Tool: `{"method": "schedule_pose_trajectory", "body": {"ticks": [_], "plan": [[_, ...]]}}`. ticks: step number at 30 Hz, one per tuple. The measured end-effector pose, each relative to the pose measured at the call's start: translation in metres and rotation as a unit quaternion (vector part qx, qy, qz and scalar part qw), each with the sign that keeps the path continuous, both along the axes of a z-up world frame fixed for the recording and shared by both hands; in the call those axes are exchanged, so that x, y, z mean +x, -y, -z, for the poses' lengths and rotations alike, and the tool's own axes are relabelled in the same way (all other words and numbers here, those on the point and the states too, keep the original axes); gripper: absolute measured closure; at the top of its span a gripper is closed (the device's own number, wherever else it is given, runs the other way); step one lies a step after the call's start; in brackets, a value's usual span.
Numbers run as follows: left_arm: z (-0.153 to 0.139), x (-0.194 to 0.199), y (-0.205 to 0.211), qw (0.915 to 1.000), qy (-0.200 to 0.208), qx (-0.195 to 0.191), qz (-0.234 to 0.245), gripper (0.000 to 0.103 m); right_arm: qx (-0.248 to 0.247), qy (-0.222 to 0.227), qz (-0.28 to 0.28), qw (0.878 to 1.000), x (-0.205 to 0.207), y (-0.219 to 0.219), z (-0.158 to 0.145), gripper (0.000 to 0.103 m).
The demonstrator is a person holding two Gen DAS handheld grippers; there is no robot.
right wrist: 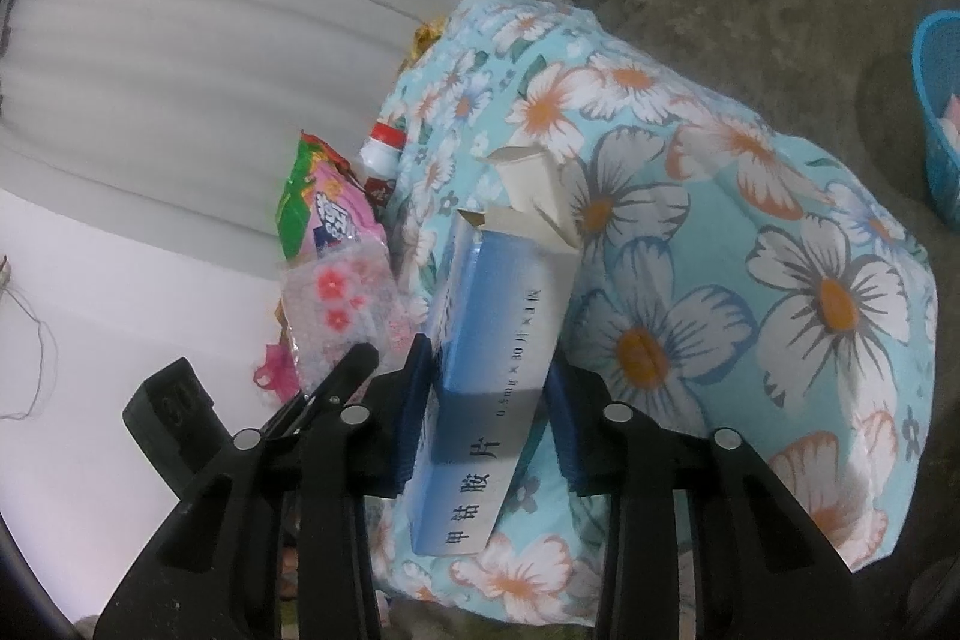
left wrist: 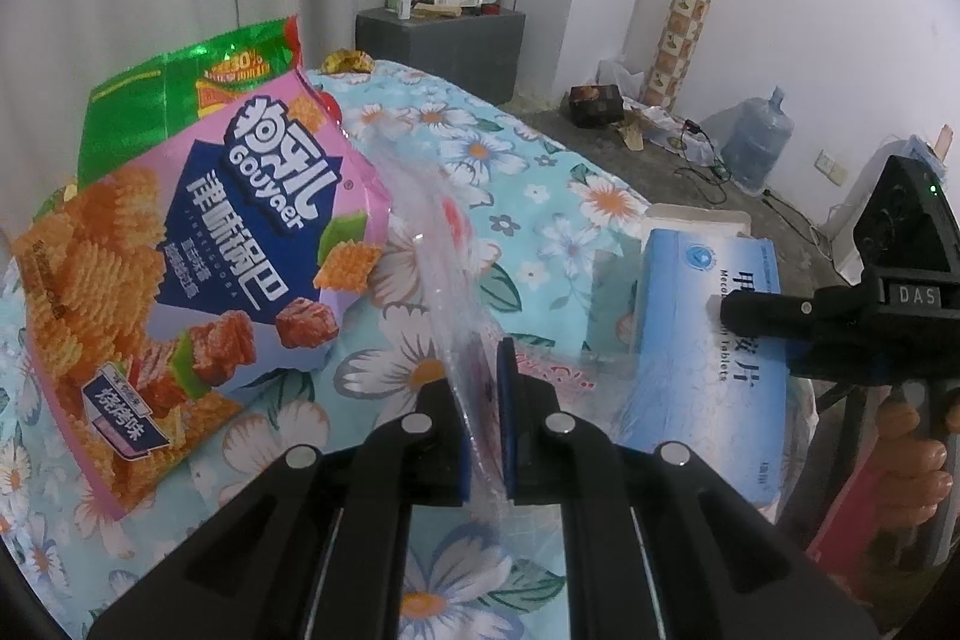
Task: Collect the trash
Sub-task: 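Lift the plastic bag with the left tool while the right tool lifts the medicine box, then carry bag and medicine box over the blue wastebasket and open both tools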
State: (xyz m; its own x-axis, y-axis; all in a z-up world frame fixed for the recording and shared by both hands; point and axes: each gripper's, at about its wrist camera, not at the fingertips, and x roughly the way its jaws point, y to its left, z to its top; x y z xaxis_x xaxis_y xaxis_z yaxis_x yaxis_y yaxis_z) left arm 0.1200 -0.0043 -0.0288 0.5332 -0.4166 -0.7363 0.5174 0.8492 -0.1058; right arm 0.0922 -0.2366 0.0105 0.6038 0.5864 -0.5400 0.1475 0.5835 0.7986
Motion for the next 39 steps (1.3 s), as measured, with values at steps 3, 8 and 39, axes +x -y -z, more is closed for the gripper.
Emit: {"method": "schedule_pose_trajectory", "body": {"ticks": [3, 8, 39], "plan": [[-0.007, -0.007, -0.001, 0.9999, 0.013, -0.001, 0.001, 0.097, -0.005, 0.009, 0.000, 1.000, -0.003, -0.002, -0.008, 0.073], [-0.020, -0.018, -0.007, 0.9994, 0.033, -0.005, -0.001, 0.097, -0.018, 0.021, 0.002, 1.000, -0.009, -0.007, -0.019, 0.075], [-0.099, -0.047, 0.076, 0.9891, 0.113, -0.015, 0.093, 0.098, 0.004, 0.118, 0.098, 0.988, -0.074, 0.061, -0.055, 0.076]]}}
